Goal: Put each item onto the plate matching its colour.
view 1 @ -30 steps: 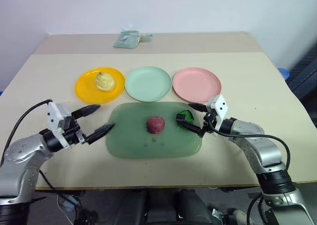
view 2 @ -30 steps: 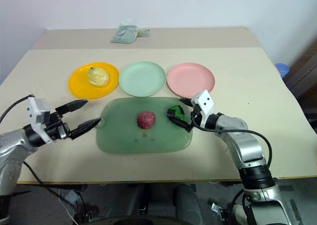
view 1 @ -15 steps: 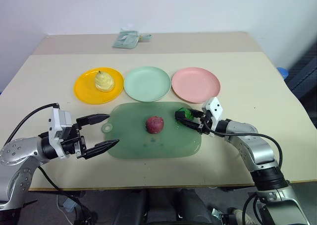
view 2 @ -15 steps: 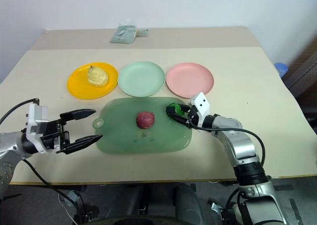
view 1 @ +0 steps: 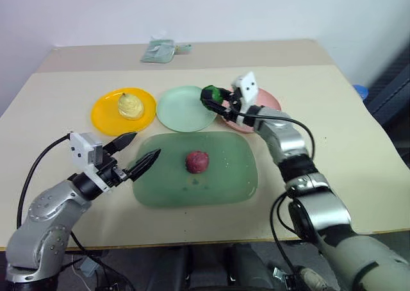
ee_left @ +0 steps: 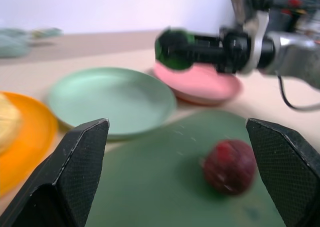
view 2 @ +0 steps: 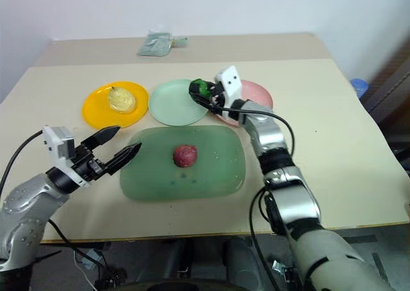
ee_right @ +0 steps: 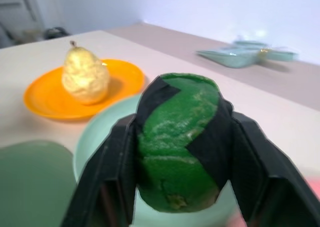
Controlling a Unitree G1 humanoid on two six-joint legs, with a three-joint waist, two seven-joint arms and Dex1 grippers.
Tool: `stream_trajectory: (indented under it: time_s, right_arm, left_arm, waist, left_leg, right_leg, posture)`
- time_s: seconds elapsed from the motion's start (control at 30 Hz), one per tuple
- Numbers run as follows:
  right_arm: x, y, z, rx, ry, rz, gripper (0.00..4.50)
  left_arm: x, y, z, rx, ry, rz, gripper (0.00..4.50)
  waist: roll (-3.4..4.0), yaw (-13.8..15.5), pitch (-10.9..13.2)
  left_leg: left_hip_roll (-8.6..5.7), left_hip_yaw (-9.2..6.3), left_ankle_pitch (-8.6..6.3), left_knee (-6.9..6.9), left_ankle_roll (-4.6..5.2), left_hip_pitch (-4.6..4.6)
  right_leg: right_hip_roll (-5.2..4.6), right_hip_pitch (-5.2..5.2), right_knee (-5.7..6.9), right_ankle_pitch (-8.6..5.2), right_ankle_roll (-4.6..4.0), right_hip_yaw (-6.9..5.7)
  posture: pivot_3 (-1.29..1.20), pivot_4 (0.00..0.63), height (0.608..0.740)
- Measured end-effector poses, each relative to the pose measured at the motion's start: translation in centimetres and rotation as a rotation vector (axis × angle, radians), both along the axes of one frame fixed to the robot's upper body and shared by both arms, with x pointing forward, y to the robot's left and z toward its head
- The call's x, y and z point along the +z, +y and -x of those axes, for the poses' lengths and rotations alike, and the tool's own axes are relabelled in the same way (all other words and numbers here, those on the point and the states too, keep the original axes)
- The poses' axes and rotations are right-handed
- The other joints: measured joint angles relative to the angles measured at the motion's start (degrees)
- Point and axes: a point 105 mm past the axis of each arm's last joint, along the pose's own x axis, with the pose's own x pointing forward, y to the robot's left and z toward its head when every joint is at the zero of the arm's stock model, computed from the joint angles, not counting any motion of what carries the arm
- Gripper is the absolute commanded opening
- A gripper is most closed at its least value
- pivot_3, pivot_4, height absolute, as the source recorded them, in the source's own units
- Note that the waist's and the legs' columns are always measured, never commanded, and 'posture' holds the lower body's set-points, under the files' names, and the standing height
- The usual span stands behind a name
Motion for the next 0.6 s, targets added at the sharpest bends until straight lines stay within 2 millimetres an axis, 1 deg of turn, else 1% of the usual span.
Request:
stream_trajectory:
  time_s: [0.07, 0.13, 0.23, 0.27, 0.33, 0.47, 0.53, 0.57, 0.6]
  right_arm:
    - [-0.5, 0.8, -0.5, -0.016, 0.021, 0.012, 2.26]
    - [-0.3, 1.4, -0.9, -0.029, 0.019, 0.021, 2.87]
    - [0.0, 2.2, -1.1, -0.045, 0.014, 0.015, 4.03]
    - [0.0, 2.5, -1.0, -0.043, 0.013, 0.020, 4.48]
    - [-0.1, 2.9, -0.8, -0.025, 0.009, 0.017, 4.48]
    - [0.3, 2.7, -0.5, 0.036, 0.004, 0.000, 4.48]
    - [0.6, 1.7, 0.0, 0.081, -0.027, -0.011, 4.48]
    - [0.6, 0.7, 0.5, 0.110, -0.051, -0.022, 4.48]
    - [0.2, -0.1, 0.8, 0.120, -0.048, -0.019, 4.48]
  left_arm:
    - [0.1, 0.0, 0.0, 0.034, -0.010, -0.008, 4.50]
    - [0.2, 0.0, 0.3, 0.057, -0.014, -0.016, 4.50]
    - [0.0, 0.1, 0.6, 0.077, -0.008, -0.019, 4.50]
    - [0.0, 0.1, 0.7, 0.083, -0.008, -0.021, 4.50]
    - [-0.1, 0.0, 1.0, 0.083, -0.002, -0.027, 4.50]
    - [-0.6, -0.1, 1.5, 0.053, 0.019, -0.037, 4.50]
    - [-0.7, -0.5, 1.9, 0.004, 0.020, -0.038, 4.50]
    - [-0.8, -0.7, 2.3, -0.046, 0.022, -0.047, 4.50]
    - [-0.8, -0.8, 2.6, -0.071, 0.026, -0.057, 4.50]
  waist:
    - [0.00, -0.18, 0.00]
    - [0.01, -0.28, 0.01]
    - [0.01, -0.37, 0.01]
    - [0.01, -0.39, 0.01]
    - [0.03, -0.29, 0.01]
    - [0.03, -0.12, 0.02]
    - [0.03, 0.04, 0.01]
    - [0.02, 0.19, 0.01]
    - [0.04, 0.16, 0.01]
  left_leg:
    - [0.00, 0.02, 0.01, -0.01, -0.02, 0.00]
    - [0.01, 0.01, 0.03, -0.04, -0.05, 0.00]
    - [0.01, 0.01, 0.04, -0.05, -0.06, 0.00]
    - [0.01, 0.01, 0.04, -0.05, -0.06, 0.00]
    - [0.01, 0.01, 0.04, -0.05, -0.06, 0.00]
    - [0.00, 0.01, 0.03, -0.04, -0.06, 0.00]
    - [0.00, -0.01, 0.03, -0.04, -0.05, 0.00]
    - [0.01, -0.04, 0.02, -0.04, -0.04, 0.00]
    - [0.00, -0.04, 0.01, -0.03, -0.03, 0.00]
  right_leg:
    - [0.00, -0.02, 0.02, 0.00, 0.00, 0.01]
    - [0.01, -0.05, 0.03, 0.00, 0.00, 0.01]
    - [0.01, -0.04, 0.02, 0.00, -0.01, 0.01]
    - [0.01, -0.04, 0.02, 0.00, -0.01, 0.01]
    - [0.01, -0.04, 0.02, 0.00, -0.01, 0.01]
    - [0.01, 0.00, 0.01, 0.00, -0.01, 0.00]
    - [0.00, 0.01, 0.00, 0.00, -0.01, -0.01]
    - [0.00, 0.04, -0.02, 0.00, -0.01, -0.03]
    - [-0.01, 0.05, -0.02, 0.00, -0.01, -0.03]
  posture:
    - [0.00, 0.150, 0.740]
    - [0.00, 0.150, 0.740]
    - [0.00, 0.150, 0.740]
    - [0.00, 0.150, 0.740]
    - [0.00, 0.150, 0.740]
    - [0.00, 0.150, 0.740]
    - [0.00, 0.150, 0.740]
    - [0.00, 0.150, 0.740]
    - [0.00, 0.150, 0.740]
